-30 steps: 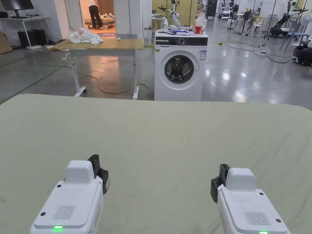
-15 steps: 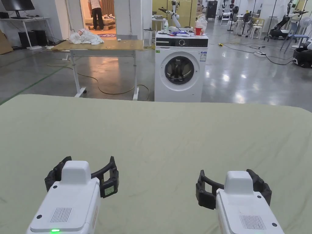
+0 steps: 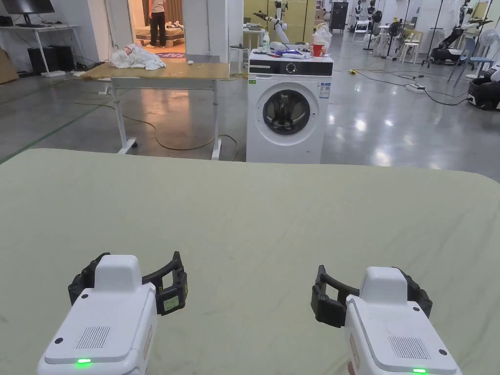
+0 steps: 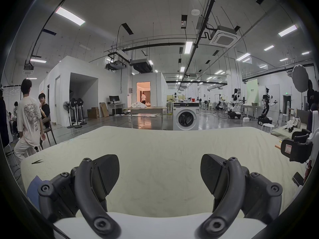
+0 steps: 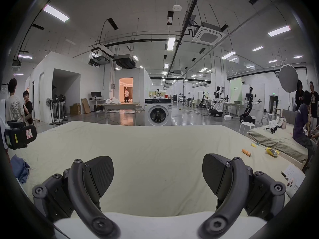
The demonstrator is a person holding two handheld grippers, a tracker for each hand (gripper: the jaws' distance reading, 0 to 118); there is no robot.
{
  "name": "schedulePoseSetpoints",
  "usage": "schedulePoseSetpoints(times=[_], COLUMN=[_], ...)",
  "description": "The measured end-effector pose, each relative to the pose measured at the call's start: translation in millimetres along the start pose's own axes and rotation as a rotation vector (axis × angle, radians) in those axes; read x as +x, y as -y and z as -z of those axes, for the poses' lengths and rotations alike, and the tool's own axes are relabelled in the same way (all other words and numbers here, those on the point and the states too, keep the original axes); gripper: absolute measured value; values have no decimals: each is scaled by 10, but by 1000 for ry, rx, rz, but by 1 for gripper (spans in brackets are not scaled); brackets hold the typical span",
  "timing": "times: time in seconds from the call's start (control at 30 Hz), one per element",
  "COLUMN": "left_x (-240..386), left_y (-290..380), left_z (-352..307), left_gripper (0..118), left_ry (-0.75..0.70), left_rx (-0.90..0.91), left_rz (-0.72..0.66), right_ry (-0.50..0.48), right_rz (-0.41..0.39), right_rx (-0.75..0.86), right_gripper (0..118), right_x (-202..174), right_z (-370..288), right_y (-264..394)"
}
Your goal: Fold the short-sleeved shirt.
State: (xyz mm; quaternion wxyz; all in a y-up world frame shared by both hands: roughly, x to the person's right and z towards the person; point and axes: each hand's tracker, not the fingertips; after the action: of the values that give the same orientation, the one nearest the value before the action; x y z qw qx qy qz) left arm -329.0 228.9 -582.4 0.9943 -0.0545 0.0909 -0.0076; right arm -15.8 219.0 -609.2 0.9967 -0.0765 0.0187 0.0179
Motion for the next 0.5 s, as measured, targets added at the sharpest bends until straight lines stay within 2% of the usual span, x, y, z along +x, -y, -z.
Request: schedulePoseSetpoints(times=[0.13, 0.23, 0.33, 0.5], left_x=[-6, -11, -19, -55], left_y=[7, 0, -10, -43], left_z=[9, 13, 21, 36], left_gripper=[98, 104, 104, 109], left_ry=[5, 14, 8, 11], left_rx=[-2, -12, -15, -29], left_rz=[-24, -43, -54, -110], right_ry=[-8, 41, 69, 152], right_rz=[47, 52, 59, 151], right_rx=[-6, -23, -64, -141], right_gripper=[106, 106, 106, 105], right_x=[11, -17, -28, -4], right_z=[22, 33, 68, 124], right_y=[0, -35, -80, -132])
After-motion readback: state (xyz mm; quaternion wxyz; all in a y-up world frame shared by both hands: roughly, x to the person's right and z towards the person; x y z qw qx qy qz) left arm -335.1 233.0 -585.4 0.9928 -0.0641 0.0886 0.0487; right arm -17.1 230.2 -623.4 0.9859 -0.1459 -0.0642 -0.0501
